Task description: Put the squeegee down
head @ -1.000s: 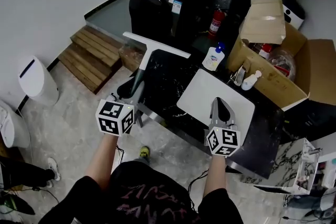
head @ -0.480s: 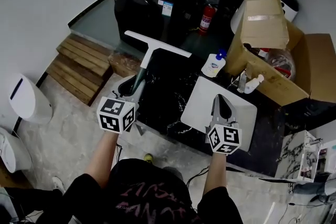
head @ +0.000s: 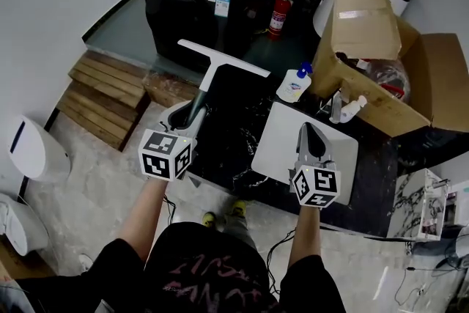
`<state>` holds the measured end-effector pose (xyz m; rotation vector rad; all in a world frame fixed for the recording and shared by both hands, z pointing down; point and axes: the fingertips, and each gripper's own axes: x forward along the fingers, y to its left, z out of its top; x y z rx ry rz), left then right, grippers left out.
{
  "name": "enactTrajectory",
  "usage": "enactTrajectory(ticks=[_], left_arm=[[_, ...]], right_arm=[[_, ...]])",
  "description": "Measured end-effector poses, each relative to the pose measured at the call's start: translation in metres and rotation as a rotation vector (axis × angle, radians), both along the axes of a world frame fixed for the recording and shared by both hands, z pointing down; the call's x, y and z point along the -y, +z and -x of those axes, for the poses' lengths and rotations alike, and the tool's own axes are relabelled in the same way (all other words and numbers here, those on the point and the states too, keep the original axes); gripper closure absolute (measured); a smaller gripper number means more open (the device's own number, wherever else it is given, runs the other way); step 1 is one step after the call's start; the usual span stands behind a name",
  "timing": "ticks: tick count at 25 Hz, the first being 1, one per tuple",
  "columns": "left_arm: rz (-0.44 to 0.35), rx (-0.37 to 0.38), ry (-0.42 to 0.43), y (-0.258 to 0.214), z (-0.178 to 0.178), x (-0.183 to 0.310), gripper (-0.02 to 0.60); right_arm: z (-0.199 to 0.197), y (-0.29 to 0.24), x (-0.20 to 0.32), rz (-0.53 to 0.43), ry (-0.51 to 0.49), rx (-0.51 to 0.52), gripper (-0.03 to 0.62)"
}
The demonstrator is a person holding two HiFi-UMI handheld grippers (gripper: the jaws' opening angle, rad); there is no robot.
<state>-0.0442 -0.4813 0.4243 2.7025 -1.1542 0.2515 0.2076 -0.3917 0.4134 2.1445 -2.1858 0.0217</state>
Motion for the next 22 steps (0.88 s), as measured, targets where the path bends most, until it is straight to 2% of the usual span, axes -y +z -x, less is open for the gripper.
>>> enactTrajectory(ticks=[12,22], left_arm=[[0.043,0.030,-0.029,0.021,-0.018,0.012,0.482],[0.139,0.075,-0.033,0.062,-0.043,0.032,0.482]], right_arm=[[-0.018,0.001,0.020,-0.014,-0.022,0.013,0.586],[-0.035,0.022,0.038,0.014,-0.026,0.051,0.585]])
